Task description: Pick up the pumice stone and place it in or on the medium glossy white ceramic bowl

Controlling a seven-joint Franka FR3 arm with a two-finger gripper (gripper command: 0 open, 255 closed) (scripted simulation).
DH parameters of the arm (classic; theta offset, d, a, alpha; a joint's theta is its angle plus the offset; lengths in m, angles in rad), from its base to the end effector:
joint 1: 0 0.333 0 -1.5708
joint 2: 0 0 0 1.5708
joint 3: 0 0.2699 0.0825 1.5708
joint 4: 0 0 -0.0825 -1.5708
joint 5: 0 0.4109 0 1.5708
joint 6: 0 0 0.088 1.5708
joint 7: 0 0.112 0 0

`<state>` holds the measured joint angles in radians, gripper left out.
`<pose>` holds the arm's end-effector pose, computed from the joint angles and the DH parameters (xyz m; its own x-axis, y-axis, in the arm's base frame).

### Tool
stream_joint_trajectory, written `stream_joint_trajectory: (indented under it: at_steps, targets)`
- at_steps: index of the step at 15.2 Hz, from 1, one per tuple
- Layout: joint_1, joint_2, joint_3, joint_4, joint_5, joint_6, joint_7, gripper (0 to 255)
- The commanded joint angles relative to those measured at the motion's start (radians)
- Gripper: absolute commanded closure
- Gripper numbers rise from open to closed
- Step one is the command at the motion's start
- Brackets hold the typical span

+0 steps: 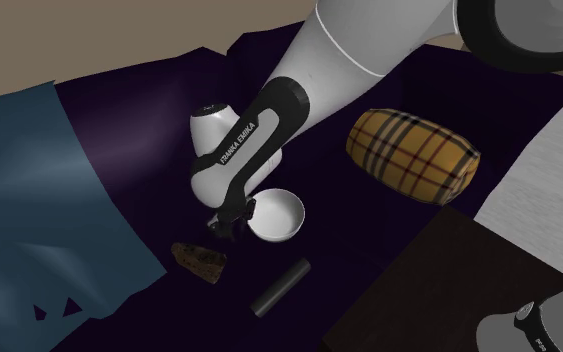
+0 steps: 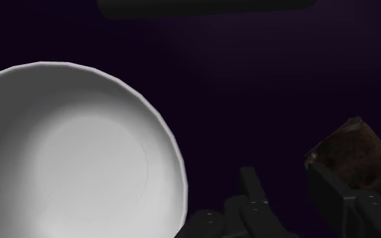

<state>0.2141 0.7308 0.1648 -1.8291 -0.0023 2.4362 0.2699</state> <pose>0.5674 0.2303 0.0647 0.9869 0.0800 -0.1404 0.0702 -0.9948 -0.0735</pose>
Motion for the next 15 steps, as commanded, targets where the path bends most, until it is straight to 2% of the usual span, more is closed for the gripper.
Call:
stream_joint_trajectory:
  at_steps: [1, 8, 9, 15]
  targets:
    - [0.000, 0.000, 0.000, 0.000, 0.000, 0.000, 0.000, 255]
    - [0.000, 0.000, 0.000, 0.000, 0.000, 0.000, 0.000, 255]
    - [0.000, 0.000, 0.000, 0.000, 0.000, 0.000, 0.000, 0]
    - [-0.002, 0.141, 0.100, 0.156, -0.127, 0.063, -0.359, 0]
